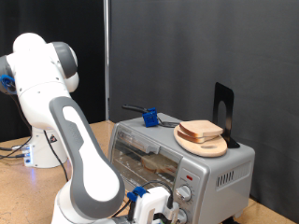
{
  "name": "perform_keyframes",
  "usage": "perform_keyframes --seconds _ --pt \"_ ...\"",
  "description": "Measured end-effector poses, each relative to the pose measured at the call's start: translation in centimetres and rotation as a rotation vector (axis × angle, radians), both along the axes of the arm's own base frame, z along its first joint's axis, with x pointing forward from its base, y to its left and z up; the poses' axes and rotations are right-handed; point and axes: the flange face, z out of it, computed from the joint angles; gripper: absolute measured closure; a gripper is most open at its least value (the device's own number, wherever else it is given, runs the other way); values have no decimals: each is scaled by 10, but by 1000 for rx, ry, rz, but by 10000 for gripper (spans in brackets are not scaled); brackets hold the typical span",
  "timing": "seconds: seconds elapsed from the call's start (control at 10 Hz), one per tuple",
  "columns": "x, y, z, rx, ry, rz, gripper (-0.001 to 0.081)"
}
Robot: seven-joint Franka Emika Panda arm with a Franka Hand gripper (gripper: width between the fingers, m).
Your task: Make a piece of toast with the oven
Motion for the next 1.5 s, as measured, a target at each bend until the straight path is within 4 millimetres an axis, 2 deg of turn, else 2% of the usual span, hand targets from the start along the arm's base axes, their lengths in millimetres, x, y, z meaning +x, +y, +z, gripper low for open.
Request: perform_keyframes --seconds 0.5,0.6,0.7,0.8,0.9,1.0,1.1,1.2,1.5 --pt "-2 2 1 51 -246 -24 806" --pt "-2 4 2 66 -288 -35 709" --pt "-3 4 2 74 -314 -44 571" --pt "-4 4 0 77 -324 -49 571" --pt "-5 4 -1 76 -324 -50 358" --pt "-6 4 -2 74 -321 -52 219" --pt "-7 5 -5 68 -314 -54 219" --pt "-8 6 -7 64 -300 -54 143" --pt "-9 15 -10 52 -199 -26 124"
